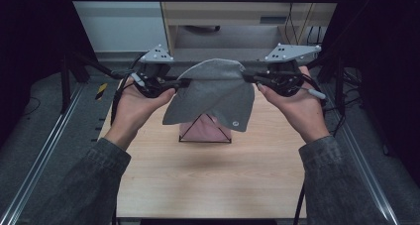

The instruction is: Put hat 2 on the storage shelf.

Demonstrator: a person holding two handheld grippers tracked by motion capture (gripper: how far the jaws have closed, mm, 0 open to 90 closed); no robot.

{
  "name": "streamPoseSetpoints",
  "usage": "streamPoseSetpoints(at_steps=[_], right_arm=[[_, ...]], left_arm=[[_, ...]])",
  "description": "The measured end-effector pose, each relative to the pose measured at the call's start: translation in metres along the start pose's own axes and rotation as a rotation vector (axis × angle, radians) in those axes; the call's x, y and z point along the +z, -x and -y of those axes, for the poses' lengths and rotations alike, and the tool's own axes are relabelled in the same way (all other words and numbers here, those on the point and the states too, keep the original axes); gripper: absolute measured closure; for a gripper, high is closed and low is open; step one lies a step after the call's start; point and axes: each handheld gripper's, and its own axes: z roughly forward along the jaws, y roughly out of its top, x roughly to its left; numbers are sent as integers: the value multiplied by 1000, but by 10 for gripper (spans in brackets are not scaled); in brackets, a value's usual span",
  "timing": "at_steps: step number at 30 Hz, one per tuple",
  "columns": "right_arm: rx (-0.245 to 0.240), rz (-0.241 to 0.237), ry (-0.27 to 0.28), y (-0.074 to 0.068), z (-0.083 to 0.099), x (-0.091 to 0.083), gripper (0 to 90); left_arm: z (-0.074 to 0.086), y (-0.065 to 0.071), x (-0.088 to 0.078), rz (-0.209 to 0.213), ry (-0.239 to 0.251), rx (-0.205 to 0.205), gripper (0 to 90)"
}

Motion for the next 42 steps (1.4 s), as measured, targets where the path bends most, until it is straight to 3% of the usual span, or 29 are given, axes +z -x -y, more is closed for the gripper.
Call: streamPoseSetpoints(at_steps=[7, 9, 14, 22, 30, 42], right_arm=[[12, 38, 38, 13, -14, -9, 900], [10, 50, 39, 16, -17, -7, 900], [6, 68, 51, 24, -20, 5, 900], [13, 88, 62, 37, -15, 30, 900], [34, 109, 75, 40, -10, 35, 900], [35, 114, 80, 41, -10, 38, 900]], left_arm=[[-20, -2, 0, -14, 13, 21, 868], [-27, -7, 2, -35, 13, 31, 868], [-34, -22, 9, -43, 35, 17, 867], [-30, -42, 26, -60, 19, 13, 867], [-28, -42, 36, -75, 11, 29, 867], [-20, -45, 43, -74, 20, 15, 867]])
